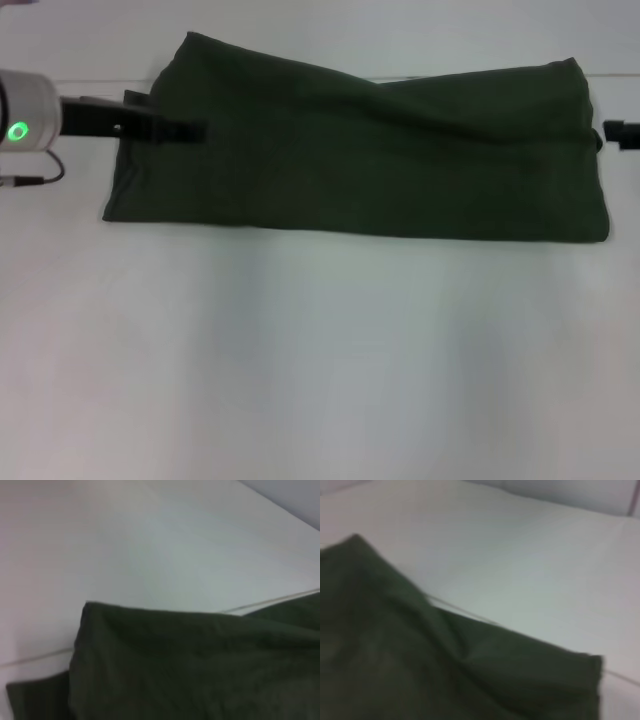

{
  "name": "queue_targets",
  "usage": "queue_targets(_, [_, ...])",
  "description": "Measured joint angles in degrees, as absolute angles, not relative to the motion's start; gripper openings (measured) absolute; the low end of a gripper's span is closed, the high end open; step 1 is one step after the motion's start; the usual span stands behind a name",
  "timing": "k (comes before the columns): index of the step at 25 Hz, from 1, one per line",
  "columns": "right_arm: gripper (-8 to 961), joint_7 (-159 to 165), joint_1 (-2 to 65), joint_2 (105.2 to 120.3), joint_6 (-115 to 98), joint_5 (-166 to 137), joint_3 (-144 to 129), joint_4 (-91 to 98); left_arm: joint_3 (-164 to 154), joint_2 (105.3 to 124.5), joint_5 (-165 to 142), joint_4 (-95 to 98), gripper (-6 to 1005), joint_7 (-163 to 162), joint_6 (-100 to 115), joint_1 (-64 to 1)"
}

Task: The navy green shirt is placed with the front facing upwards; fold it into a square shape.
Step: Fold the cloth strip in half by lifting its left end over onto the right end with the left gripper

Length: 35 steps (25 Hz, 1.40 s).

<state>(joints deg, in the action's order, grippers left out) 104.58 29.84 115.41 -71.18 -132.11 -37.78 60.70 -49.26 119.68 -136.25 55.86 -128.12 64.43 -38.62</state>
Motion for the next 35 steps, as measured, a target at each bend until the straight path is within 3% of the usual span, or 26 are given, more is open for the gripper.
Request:
queue_targets(13, [909,104.65,29.79,116.1,-86.74,-130.34,-35.88,61.02,-44.31,118.85,-139.39,57.62,885,-127.54,68.4,-34.28])
queue_targets(24, [910,105.18,30.55,116.55,-86.69,-131.64,-36.8,61.12,-45.67,119.99,-147.02,57.14,792,-129.71,65.97,-34.74])
queue_targets(35, [910,105.95,29.23,116.31,-85.97,-133.16,-36.73,61.26,-49.49,121.13,-154.59,55.02,792,-130.27,62.78,-36.08])
